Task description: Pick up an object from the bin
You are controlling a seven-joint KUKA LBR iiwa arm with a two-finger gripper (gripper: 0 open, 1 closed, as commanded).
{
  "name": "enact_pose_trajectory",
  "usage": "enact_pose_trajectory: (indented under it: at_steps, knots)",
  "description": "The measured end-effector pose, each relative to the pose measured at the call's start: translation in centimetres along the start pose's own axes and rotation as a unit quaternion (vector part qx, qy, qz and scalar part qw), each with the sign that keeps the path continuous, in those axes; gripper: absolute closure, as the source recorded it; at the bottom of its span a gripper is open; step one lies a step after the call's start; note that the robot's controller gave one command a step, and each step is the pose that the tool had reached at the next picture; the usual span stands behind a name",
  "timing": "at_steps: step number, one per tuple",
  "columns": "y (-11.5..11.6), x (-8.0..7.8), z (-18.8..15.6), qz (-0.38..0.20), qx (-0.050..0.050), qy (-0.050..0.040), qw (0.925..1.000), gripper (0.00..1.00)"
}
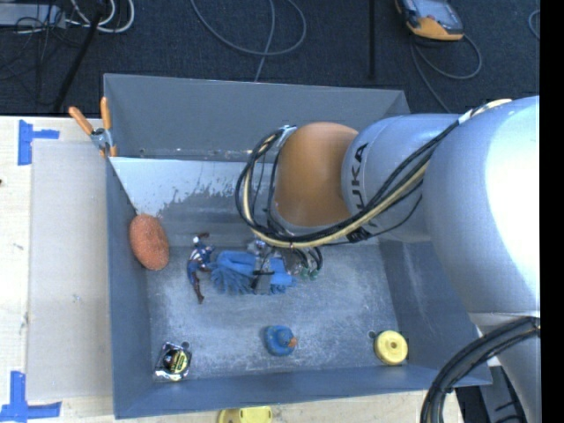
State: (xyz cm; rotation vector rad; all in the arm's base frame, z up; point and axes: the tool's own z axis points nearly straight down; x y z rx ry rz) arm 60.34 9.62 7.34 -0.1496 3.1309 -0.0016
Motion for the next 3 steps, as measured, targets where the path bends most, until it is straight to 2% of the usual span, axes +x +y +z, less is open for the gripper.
enact_pose_trajectory:
  at_steps: [2,3]
  knots:
    - [0.0,0.2,-0.5,0.0,0.0,0.0026,1.0,1.0]
    - [0.0,0.4,-2.5,0.0,0.0,0.0072,1.0,1.0]
